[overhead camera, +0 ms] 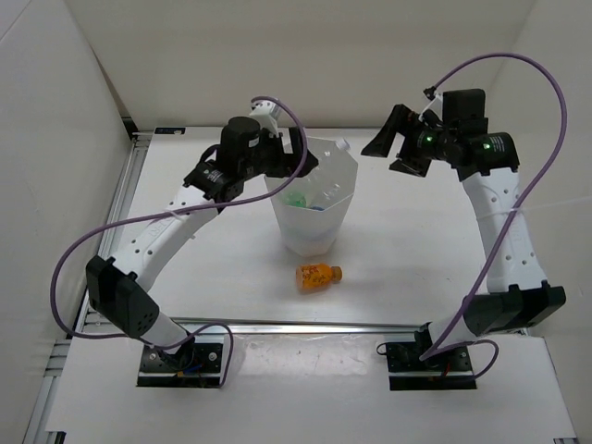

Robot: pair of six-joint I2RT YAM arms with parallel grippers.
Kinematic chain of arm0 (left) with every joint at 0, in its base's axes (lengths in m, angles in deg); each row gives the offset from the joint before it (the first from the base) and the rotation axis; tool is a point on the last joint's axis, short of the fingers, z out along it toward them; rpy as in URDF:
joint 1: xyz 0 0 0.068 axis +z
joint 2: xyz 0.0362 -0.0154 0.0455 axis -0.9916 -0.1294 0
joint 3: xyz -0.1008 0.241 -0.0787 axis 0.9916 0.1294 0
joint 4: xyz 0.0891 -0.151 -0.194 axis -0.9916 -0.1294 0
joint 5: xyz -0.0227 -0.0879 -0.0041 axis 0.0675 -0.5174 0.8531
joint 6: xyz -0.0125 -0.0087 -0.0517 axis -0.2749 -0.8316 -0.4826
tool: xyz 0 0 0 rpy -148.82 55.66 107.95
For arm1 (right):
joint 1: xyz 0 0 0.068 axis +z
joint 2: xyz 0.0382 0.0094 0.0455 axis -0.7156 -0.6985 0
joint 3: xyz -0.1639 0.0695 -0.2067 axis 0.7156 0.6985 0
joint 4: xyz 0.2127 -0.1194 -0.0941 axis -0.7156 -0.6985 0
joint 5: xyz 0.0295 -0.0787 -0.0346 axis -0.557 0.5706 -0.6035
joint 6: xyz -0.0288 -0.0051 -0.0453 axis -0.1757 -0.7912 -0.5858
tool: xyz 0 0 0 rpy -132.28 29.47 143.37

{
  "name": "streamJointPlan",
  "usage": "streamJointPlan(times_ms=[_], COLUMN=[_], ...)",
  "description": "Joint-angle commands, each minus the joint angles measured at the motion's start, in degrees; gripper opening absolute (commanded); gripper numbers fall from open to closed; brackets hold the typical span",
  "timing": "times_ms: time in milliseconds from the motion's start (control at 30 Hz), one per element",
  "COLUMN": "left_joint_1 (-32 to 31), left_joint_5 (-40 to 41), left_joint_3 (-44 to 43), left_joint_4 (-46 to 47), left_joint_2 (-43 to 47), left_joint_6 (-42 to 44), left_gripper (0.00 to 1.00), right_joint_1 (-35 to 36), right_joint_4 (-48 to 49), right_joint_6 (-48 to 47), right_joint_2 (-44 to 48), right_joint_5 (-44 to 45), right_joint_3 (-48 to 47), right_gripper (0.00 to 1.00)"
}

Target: Put the plastic bottles in the bin

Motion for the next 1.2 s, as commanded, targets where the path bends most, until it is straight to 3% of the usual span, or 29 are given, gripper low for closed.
streamJointPlan(times_ms=[0,200,333,533,667,933,1167], left_joint_1=[2.8,7.5,11.8,17.8,19.8,21.7,21.7], left_joint_5=[6.2,18.7,24.4,26.4,25.3,25.3,25.3], left_joint_3=[-1.5,4.8,11.6,14.4,15.1,17.1,17.1], left_joint_4=[0.8,-0.9,-3.1,-15.0,-20.0,-25.9,-30.9], left_joint_2=[8.7,19.4,25.7,27.8,28.4,30.6,32.9], left_joint_6=[2.8,4.3,4.3,0.1,-0.4,-0.9,-1.5], left_gripper=[1.0,1.0,1.0,1.0,1.0,1.0,1.0], right_joint_1=[-0.3,7.0,15.4,37.4,48.1,54.7,54.7], right_joint_4=[1.5,7.8,12.3,22.2,35.8,58.9,67.0], right_joint_6=[-2.0,-10.5,-14.8,-30.2,-35.5,-45.4,-46.1], right_joint_2=[6.5,20.5,29.1,41.5,44.0,34.2,25.1], right_joint_5=[0.5,4.7,18.0,37.7,41.9,44.7,41.0], right_joint_3=[3.9,24.4,37.4,58.5,69.8,81.3,80.6], right_gripper=[1.0,1.0,1.0,1.0,1.0,1.0,1.0])
